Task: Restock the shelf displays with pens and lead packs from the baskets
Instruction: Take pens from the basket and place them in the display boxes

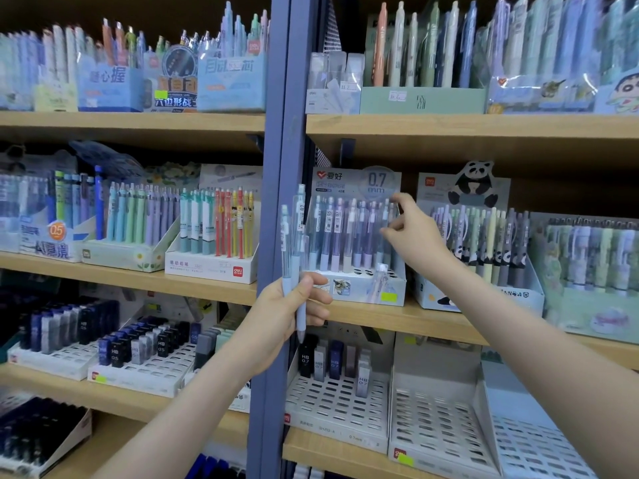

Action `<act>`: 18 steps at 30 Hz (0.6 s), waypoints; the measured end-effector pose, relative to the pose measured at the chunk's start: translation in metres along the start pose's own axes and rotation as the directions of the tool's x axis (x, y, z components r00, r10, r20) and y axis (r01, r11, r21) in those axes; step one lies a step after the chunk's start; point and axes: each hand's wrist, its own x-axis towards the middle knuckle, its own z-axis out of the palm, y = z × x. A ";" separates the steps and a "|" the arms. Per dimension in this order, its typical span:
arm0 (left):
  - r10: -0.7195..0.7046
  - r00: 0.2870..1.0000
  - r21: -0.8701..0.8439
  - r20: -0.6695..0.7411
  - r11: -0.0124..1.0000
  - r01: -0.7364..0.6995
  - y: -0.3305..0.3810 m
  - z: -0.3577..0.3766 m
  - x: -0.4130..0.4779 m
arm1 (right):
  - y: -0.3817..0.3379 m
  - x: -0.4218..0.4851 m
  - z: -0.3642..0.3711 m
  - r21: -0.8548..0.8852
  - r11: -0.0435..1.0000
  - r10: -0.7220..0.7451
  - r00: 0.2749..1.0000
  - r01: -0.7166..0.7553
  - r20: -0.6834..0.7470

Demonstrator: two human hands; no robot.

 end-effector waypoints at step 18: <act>-0.058 0.990 -0.086 0.129 0.994 0.069 0.005 0.007 -0.008 | -0.037 -0.050 0.001 0.122 0.982 -0.143 0.990 0.142 -0.001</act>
